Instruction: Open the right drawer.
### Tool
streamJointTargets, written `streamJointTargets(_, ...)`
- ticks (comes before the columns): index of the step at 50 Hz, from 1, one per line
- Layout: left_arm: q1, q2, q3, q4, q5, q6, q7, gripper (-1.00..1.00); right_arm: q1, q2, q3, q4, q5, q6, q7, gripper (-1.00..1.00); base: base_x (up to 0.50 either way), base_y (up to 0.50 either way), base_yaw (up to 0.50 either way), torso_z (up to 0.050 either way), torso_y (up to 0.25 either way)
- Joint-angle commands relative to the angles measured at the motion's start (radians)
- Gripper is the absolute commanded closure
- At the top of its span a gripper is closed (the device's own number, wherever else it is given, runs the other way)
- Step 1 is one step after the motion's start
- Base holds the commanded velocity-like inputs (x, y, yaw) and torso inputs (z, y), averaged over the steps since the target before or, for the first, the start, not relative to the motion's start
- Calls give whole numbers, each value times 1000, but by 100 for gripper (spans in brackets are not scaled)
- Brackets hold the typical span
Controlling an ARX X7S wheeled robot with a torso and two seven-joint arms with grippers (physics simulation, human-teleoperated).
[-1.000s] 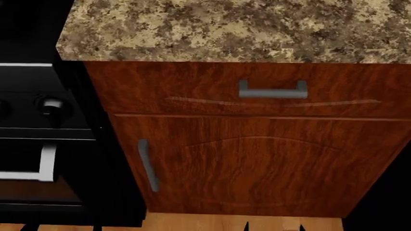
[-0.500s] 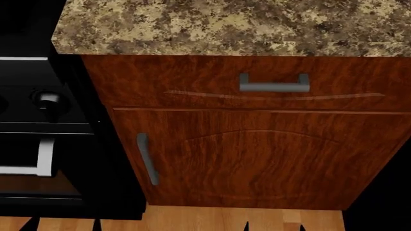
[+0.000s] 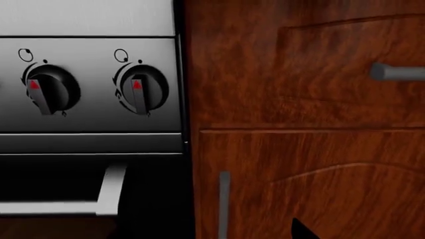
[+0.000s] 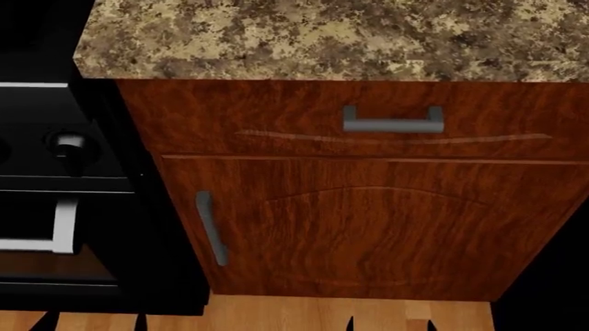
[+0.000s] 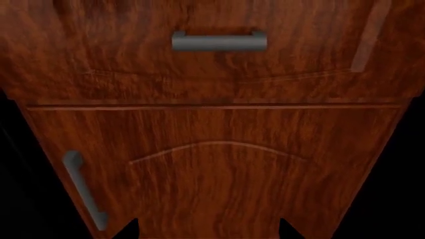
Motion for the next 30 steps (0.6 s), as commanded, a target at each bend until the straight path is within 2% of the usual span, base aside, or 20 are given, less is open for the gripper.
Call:
streamJointTargets(1, -1, -3, 5, -5, -5, 8, -1, -100, -2, 6, -4, -11, 6, 3, 4, -100, 164, 0, 0, 0, 0)
streamJointTargets(30, -2, -11, 12, 0, -15, 7, -17, -100, 2, 11, -15, 10, 16, -21, 10, -100, 175, 0, 0, 0, 0)
